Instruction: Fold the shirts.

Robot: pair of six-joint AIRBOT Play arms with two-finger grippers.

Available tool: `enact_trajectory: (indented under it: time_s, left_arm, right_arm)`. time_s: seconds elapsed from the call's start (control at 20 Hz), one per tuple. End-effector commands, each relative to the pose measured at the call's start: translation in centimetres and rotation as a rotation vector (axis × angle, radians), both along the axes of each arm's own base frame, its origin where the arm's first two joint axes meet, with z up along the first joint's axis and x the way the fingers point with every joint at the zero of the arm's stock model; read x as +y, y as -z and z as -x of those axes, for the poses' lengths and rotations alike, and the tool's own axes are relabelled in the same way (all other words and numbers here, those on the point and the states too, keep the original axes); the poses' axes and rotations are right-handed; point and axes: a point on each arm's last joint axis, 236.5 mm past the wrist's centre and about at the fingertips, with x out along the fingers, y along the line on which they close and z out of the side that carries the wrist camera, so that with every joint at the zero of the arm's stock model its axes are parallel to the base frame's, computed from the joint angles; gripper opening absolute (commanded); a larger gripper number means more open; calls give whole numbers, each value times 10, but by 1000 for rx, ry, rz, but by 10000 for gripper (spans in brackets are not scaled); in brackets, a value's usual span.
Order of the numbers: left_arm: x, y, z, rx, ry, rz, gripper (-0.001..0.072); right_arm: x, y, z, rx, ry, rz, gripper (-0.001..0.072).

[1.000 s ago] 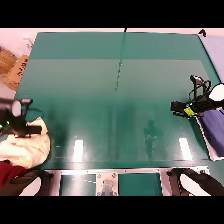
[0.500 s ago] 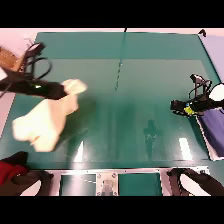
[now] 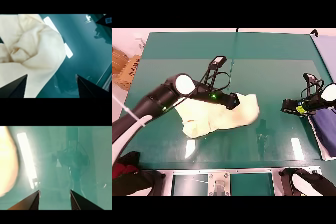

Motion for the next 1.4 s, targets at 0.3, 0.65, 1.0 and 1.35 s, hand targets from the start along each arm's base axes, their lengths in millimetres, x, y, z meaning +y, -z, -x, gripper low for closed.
enact_trajectory:
  time_s: [0.3,0.65,1.0,1.35]
  left_arm:
    - [191,11,-56,240,-249,-168,708]
    - [290,107,-34,412,-466,-347,707]
    - [244,154,-52,458,-524,-80,707]
    - [217,131,-73,410,-438,60,23]
  right_arm:
    - [37,22,-14,50,46,-209,442]
    - [75,71,-42,109,26,-496,440]
    - [103,102,-61,114,44,-666,422]
    - [113,96,-71,67,6,-724,18]
